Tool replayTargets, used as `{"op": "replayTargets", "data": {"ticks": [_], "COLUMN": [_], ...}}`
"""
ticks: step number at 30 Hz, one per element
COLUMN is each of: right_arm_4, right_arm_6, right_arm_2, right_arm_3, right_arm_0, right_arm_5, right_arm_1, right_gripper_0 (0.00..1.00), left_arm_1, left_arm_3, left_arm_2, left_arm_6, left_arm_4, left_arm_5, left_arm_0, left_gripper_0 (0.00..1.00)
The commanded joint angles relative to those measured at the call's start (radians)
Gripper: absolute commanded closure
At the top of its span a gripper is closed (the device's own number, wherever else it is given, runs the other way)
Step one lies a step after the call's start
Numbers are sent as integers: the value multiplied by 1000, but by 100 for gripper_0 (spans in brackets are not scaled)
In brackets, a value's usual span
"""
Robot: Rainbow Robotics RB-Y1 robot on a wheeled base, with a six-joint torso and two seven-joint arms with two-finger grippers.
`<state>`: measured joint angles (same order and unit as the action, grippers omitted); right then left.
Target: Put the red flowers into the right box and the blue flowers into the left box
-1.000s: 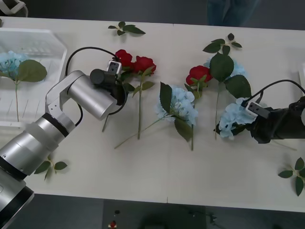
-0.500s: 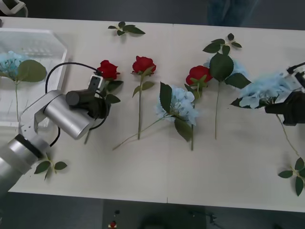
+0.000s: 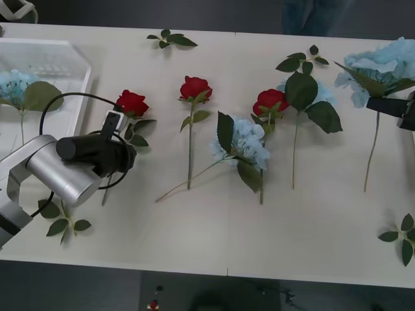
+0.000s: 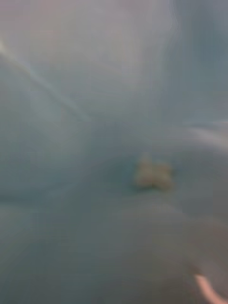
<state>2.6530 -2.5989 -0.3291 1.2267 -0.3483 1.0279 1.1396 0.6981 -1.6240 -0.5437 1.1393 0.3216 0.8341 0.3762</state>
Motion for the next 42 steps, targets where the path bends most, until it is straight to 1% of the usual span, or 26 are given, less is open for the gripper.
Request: {"op": "replayTargets", "data": {"ticks": [1, 6, 8, 12, 15, 17, 19, 20, 23, 25, 28, 29, 32, 36, 40, 42], "right_arm_4": [-2, -113, -191, -295, -315, -306, -295, -294, -294, -295, -318, -326, -366, -361, -355, -355], "right_arm_6": [2, -20, -35, -47, -50, -52, -56, -56, -64, -70, -76, -78, -78, -70, -64, -58], "right_arm_2": [67, 134, 170, 220, 237, 239, 239, 239, 237, 237, 229, 228, 220, 185, 131, 107], "right_arm_3": [71, 175, 221, 303, 353, 376, 382, 384, 386, 386, 386, 387, 389, 387, 387, 386], "right_arm_0": [2, -1, -12, -21, -23, -32, -51, -54, -72, -83, -104, -109, -132, -158, -184, -199], "right_arm_5": [-2, -3, -3, -12, -31, -45, -43, -43, -40, -40, -38, -37, -29, -48, -100, -129], "right_arm_1": [-96, -190, -247, -308, -328, -334, -340, -342, -357, -377, -400, -406, -434, -455, -465, -469], "right_gripper_0": [100, 100, 100, 100, 100, 100, 100, 100, 100, 100, 100, 100, 100, 100, 100, 100], "left_arm_1": [3, 0, 0, 9, 63, 109, 166, 176, 216, 224, 210, 205, 176, 130, 81, 57], "left_arm_3": [-54, -108, -134, -171, -232, -303, -381, -396, -444, -453, -461, -462, -464, -464, -452, -448], "left_arm_2": [25, 25, 31, 82, 108, 143, 191, 200, 228, 229, 222, 220, 208, 200, 200, 203], "left_arm_6": [11, 11, 10, 19, 28, 34, 37, 39, 43, 53, 114, 129, 209, 344, 448, 493], "left_arm_4": [25, 175, 218, 246, 246, 252, 297, 315, 409, 470, 545, 563, 655, 726, 771, 810], "left_arm_5": [-4, -4, -4, -4, -4, -6, -44, -55, -138, -253, -337, -346, -382, -388, -385, -322], "left_arm_0": [40, 124, 162, 168, 138, 93, 24, 9, -31, -48, -52, -51, -34, -10, 7, 20], "left_gripper_0": [34, 35, 34, 34, 34, 35, 34, 34, 34, 34, 34, 34, 29, 26, 26, 26]}}
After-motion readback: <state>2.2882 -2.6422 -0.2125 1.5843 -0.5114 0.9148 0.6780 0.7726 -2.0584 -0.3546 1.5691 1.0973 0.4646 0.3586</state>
